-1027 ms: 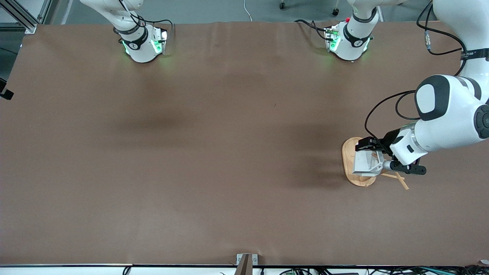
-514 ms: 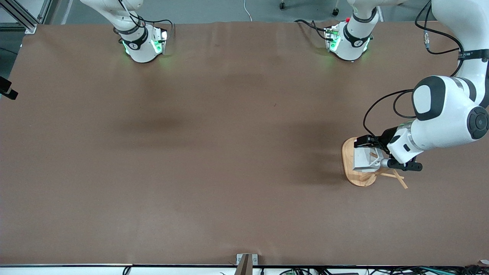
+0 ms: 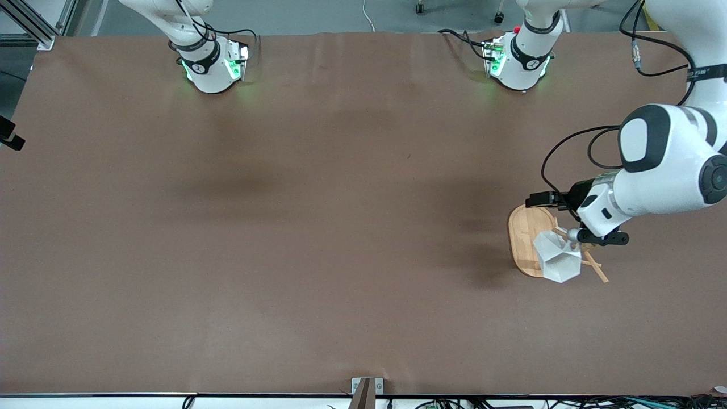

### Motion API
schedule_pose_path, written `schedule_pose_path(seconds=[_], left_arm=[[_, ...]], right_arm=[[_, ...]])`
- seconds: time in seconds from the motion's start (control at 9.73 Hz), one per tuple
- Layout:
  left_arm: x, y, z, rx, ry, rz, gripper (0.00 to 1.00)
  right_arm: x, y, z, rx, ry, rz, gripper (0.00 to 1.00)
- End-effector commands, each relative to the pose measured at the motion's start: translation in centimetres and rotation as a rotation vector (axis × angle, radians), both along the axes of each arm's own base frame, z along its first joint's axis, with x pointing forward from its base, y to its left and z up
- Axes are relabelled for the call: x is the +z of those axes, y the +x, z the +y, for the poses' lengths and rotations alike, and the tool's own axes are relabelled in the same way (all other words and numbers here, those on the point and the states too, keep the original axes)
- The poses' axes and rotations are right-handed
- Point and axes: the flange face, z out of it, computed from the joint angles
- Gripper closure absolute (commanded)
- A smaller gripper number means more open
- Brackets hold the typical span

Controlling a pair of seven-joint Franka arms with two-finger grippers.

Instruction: Hang cup on rack

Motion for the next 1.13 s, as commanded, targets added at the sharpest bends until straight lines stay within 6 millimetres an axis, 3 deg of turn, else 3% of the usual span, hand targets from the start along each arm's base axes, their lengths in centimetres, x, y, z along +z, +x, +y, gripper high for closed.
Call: schedule_pose_path(seconds=[0.0, 0.21, 0.41, 0.92, 1.03], left_arm=[[1.8, -1.4, 1.4, 0.015, 0.026, -0.012, 0.00], [3.9, -1.6, 2.6, 0.008, 0.060, -0.056, 0.00], [7.5, -2.1, 1.5, -0.062, 0.185, -0.130, 0.00], [22.2, -6.3, 0.2, 0.036, 0.194, -0.383, 0.00], [24.1, -6.9, -0.6, 0.012, 0.195, -0.362, 0.00]], right_arm=[[0.1, -0.2, -0.1, 0.004, 0.005, -0.005, 0.00], [0.1, -0.2, -0.2, 0.002, 0.004, -0.007, 0.00], [0.1, -0.2, -0.3, 0.002, 0.004, -0.008, 0.00], [0.0, -0.4, -0.8, -0.009, 0.003, 0.005, 0.00], [0.0, -0.5, -0.9, -0.009, 0.003, 0.005, 0.00]])
